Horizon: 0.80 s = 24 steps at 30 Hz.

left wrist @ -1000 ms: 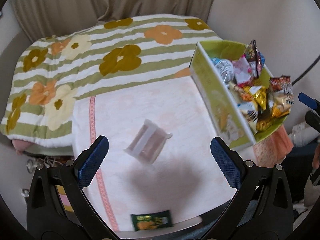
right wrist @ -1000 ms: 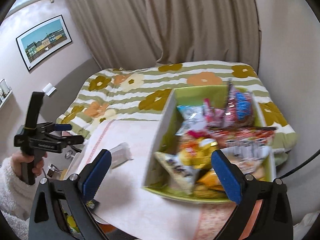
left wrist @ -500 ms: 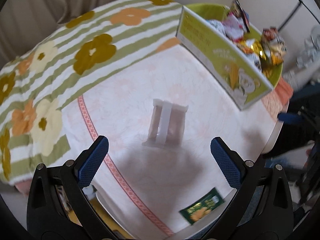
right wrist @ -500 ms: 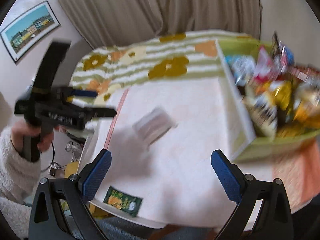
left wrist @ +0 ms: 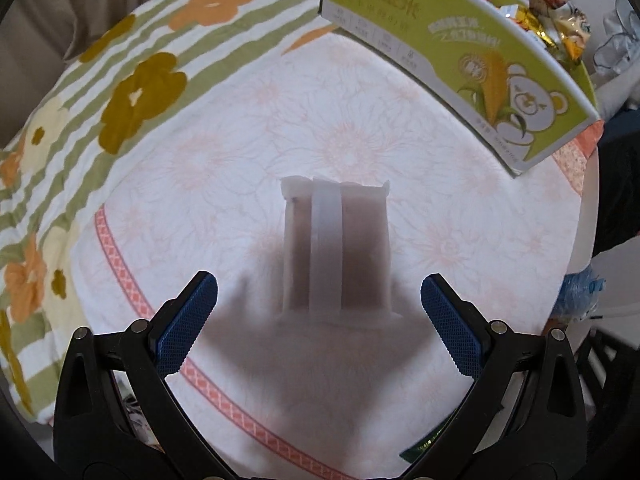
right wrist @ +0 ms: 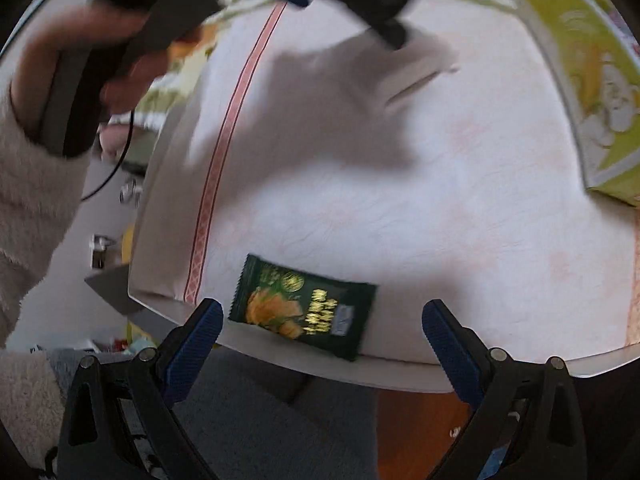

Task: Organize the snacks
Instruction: 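Grasp the white translucent packet with left tool while right tool grasps green cracker packet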

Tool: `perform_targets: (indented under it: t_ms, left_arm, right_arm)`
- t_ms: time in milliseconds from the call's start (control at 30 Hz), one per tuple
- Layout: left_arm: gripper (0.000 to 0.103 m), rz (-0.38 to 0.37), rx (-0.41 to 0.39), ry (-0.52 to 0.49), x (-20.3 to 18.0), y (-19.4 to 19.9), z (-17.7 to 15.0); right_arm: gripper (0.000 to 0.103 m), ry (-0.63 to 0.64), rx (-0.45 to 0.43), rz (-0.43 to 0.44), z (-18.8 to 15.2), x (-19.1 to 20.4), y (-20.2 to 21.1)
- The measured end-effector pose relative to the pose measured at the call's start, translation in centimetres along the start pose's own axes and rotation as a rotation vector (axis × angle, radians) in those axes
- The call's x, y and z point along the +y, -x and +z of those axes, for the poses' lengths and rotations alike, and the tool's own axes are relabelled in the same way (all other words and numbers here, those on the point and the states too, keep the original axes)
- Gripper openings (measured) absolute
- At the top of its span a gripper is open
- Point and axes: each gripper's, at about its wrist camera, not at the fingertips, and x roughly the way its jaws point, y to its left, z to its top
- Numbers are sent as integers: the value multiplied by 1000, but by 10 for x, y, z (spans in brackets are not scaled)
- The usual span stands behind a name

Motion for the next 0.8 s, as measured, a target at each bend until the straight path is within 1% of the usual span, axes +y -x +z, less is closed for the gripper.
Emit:
perform_targets:
  t_ms: [67,100,167,233,300,333,467,533,600,733,800]
  left_arm:
    - [101,0,0,-1,1,-7,2]
    - [101,3,3,0,2,-11,3]
    - [101,4,8,5,4,-15,4]
    - [101,2,10,11,4,-19,5]
    - [101,3,13,12,5,-21,4]
    - [101,5,15,9,5,-23,4]
    - [101,24,26,-8,4,-30,4]
    - [101,24,27,-9,4,-31,3]
    - [101,22,28,-6,4,-32,2]
    - [101,25,34,-20,0,-36,4]
    - [101,25,35,-30,-3,-37,4]
  right_arm:
    - [100,-14,33,-18,3,6,-10]
    - [100,-33,56,-40,3,9,-17]
    - [100,-71,76,-55,2,11,-26]
    - [100,-113,69,-54,1,14,-34]
    - [100,-116,62,-101,-1,17,-38]
    - [100,-122,60,-110,-2,18,-41]
    - [100,-158,46,-118,-3,14,-49]
    - [100,-158,27,-117,-2,16,-48]
    - [100,-150,29,-133,-2,19,-50]
    - [101,-80,42,-214,-4,35,-61]
    - [101,-78,35,-221,-4,36,-62]
